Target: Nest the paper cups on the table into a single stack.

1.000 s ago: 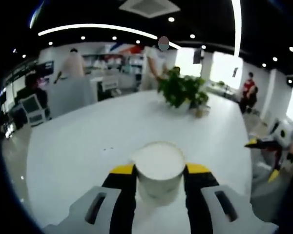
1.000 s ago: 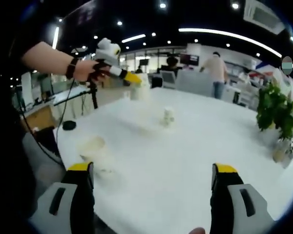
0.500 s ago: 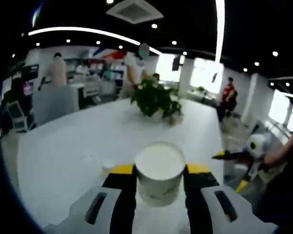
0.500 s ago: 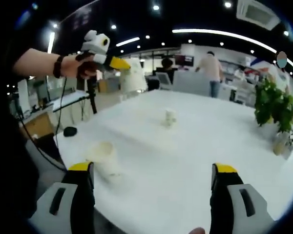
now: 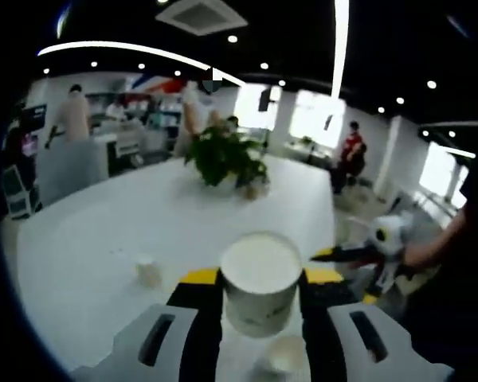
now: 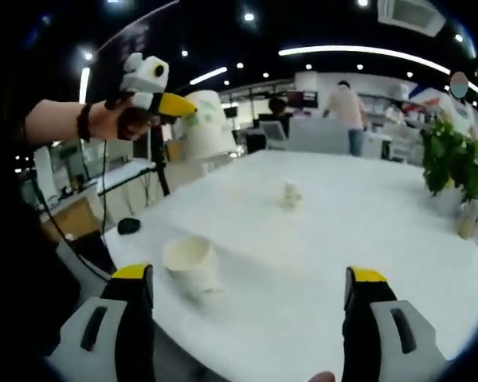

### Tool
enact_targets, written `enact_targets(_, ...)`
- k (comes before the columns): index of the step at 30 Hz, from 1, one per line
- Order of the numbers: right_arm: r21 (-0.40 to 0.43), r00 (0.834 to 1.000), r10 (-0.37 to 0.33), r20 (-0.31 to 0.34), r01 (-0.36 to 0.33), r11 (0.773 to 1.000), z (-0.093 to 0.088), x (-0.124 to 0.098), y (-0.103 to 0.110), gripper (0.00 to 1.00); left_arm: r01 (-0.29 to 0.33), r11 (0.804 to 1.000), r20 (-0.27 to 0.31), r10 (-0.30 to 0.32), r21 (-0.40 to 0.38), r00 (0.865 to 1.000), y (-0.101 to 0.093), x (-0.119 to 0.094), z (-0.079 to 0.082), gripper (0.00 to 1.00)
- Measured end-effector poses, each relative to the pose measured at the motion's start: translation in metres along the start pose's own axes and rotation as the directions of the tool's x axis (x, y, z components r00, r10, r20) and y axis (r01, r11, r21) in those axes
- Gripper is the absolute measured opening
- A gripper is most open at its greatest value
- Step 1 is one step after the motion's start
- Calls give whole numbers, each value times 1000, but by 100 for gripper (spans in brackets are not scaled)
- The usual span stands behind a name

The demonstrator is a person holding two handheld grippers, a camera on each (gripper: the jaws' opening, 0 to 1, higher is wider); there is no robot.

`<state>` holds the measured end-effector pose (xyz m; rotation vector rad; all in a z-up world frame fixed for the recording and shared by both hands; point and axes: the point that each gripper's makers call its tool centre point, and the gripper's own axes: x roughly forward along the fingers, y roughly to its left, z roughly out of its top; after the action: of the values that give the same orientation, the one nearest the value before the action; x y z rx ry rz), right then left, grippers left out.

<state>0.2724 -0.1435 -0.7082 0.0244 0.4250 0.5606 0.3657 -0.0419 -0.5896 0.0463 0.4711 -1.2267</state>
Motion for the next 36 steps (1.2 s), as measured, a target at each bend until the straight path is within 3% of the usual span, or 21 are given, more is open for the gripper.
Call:
enact_targets(4,53,996,60,65,-64,997,13,0,14,95,16,1000,14,-15,-21,1000,-10,4,-1,36)
enact_targets(6,89,984,119,131,-132,987,26,1,27,94,28,999,12,-27,-29,1000,-16,7,-3,36)
enact_targets(15,80,949,250,194,-269,960,47,7,67,86,64,997,10,-63,-53,998,-32,12,-8,36)
enact_targets(18,105,927,300,226,-329,938,52,6,79,83,73,996,7,-73,-52,997,-36,13,-9,36)
enact_targets(19,118,913,317,259,-355,927,59,5,84,82,74,996,2,-74,-52,997,-37,14,-10,36)
enact_targets(28,171,861,371,349,-447,878,78,2,94,68,90,992,17,-89,-86,996,-44,15,-11,36)
enact_targets(36,188,840,364,401,-465,865,84,-3,88,61,102,989,19,-101,-109,995,-42,12,-14,36)
